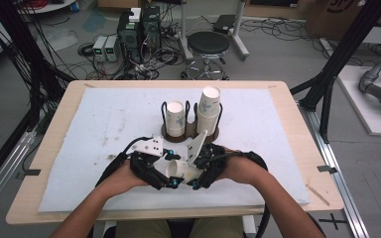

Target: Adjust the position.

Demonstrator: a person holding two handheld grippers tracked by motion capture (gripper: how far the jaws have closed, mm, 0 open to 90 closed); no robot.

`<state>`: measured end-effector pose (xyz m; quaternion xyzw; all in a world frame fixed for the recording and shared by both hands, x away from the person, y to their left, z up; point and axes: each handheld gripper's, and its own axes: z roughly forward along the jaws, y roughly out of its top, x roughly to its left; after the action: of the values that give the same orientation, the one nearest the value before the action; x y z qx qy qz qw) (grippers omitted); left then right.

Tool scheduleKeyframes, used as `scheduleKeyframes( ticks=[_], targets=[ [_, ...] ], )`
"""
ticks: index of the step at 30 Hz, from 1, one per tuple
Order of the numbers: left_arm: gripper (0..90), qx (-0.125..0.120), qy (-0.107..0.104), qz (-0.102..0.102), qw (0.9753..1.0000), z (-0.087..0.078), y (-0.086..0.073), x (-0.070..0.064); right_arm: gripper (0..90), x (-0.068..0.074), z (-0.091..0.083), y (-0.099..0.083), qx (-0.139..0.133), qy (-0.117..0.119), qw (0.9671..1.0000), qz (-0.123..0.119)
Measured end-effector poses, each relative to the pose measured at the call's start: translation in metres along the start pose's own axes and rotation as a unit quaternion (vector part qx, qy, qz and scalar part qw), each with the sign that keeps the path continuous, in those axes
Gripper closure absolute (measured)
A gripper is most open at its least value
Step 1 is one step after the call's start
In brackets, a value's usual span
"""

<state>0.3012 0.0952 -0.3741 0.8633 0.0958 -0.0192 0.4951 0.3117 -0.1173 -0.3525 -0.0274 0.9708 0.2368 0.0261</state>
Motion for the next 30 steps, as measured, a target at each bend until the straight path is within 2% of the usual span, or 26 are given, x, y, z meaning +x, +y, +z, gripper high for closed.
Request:
scheduleKeyframes(
  ticks=[5, 12, 13, 14, 15, 16, 18, 21, 22, 23, 24, 27, 28, 29, 30],
  targets=[
    [34.3, 0.006, 0.000, 0.014, 0.9999, 0.001, 0.000, 0.000, 33.8, 0.000, 0.001, 0.000, 0.007, 0.003, 1.0000, 0.004],
    [36.8, 0.010, 0.003, 0.023, 0.9997, 0.001, -0.001, 0.000, 33.7, 0.000, 0.002, -0.001, 0.010, 0.002, 0.9999, 0.004],
    [36.9, 0.007, 0.004, 0.023, 0.9997, 0.000, -0.001, 0.000, 30.9, 0.000, 0.002, -0.003, 0.001, 0.001, 0.9999, 0.014],
    [37.0, 0.007, 0.004, 0.023, 0.9997, 0.000, -0.001, 0.000, 30.9, 0.000, 0.002, -0.003, 0.001, 0.001, 0.9999, 0.014],
    [37.1, -0.001, 0.006, 0.021, 0.9998, -0.002, -0.001, 0.001, 24.9, 0.000, 0.000, -0.005, -0.020, -0.009, 0.9994, 0.025],
    [37.1, -0.001, 0.006, 0.021, 0.9998, -0.002, -0.001, 0.001, 23.2, -0.001, -0.002, -0.006, -0.034, -0.015, 0.9989, 0.028],
    [37.1, -0.018, 0.009, 0.016, 0.9997, -0.005, -0.002, 0.003, 22.8, 0.000, -0.008, -0.010, -0.062, -0.018, 0.9969, 0.044],
    [37.2, -0.034, 0.012, 0.009, 0.9993, -0.010, -0.005, 0.004, 21.7, 0.001, -0.018, -0.018, -0.108, -0.027, 0.9919, 0.061],
    [37.2, -0.034, 0.012, 0.009, 0.9993, -0.010, -0.005, 0.004, 21.7, 0.001, -0.018, -0.018, -0.108, -0.027, 0.9919, 0.061],
    [37.2, -0.046, 0.015, 0.004, 0.9988, -0.012, -0.007, 0.005, 21.7, 0.001, -0.023, -0.024, -0.137, -0.037, 0.9875, 0.069],
    [37.2, -0.046, 0.015, 0.004, 0.9988, -0.012, -0.007, 0.005, 21.7, 0.001, -0.025, -0.027, -0.154, -0.044, 0.9843, 0.076],
    [37.2, -0.067, 0.019, 0.000, 0.9976, -0.017, -0.010, 0.008, 21.8, 0.001, -0.031, -0.034, -0.197, -0.052, 0.9745, 0.095],
    [37.2, -0.067, 0.019, 0.000, 0.9976, -0.017, -0.010, 0.008, 21.7, 0.002, -0.032, -0.037, -0.208, -0.054, 0.9716, 0.099],
    [37.2, -0.082, 0.022, -0.007, 0.9964, -0.018, -0.012, 0.008, 21.7, 0.002, -0.033, -0.039, -0.216, -0.061, 0.9690, 0.103],
    [37.2, -0.082, 0.022, -0.007, 0.9964, -0.018, -0.012, 0.008, 21.7, 0.002, -0.033, -0.039, -0.216, -0.061, 0.9690, 0.103]
  ],
)
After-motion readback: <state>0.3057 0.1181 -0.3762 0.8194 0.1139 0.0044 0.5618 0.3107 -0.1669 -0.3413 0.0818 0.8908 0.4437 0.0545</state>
